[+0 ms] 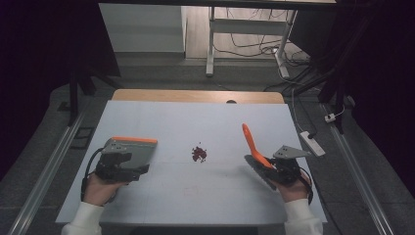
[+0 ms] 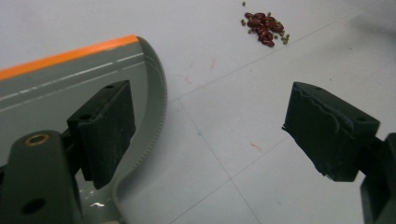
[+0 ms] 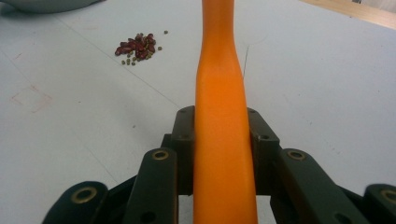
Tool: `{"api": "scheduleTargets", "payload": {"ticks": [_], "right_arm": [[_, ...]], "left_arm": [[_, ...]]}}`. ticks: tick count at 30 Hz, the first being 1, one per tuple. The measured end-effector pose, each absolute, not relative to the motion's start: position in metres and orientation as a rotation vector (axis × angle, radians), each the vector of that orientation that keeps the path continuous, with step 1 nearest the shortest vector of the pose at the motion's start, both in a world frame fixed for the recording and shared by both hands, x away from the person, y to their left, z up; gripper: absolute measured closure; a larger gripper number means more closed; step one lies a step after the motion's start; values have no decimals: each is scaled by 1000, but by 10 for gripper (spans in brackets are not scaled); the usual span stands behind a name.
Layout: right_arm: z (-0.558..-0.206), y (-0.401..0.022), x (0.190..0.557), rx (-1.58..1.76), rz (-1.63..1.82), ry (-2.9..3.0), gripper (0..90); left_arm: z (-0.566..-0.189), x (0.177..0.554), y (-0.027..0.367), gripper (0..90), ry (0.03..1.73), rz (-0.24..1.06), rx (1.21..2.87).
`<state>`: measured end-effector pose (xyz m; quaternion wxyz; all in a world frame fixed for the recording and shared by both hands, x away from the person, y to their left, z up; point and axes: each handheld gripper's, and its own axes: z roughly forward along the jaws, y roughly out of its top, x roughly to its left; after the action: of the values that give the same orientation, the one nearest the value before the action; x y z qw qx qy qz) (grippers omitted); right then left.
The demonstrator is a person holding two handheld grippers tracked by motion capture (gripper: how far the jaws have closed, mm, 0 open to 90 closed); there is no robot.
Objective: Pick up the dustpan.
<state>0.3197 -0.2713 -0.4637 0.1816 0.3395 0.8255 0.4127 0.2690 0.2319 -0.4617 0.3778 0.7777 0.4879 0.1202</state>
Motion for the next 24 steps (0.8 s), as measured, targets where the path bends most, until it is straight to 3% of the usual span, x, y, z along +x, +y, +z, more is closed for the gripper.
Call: {"api": "scheduleTargets", "payload": {"ticks": [24], "right_arm": [[-464,-268,318,938,1133,2336,701]], "left_arm": [[-462,262,265,182,1521,301,1988]]}}
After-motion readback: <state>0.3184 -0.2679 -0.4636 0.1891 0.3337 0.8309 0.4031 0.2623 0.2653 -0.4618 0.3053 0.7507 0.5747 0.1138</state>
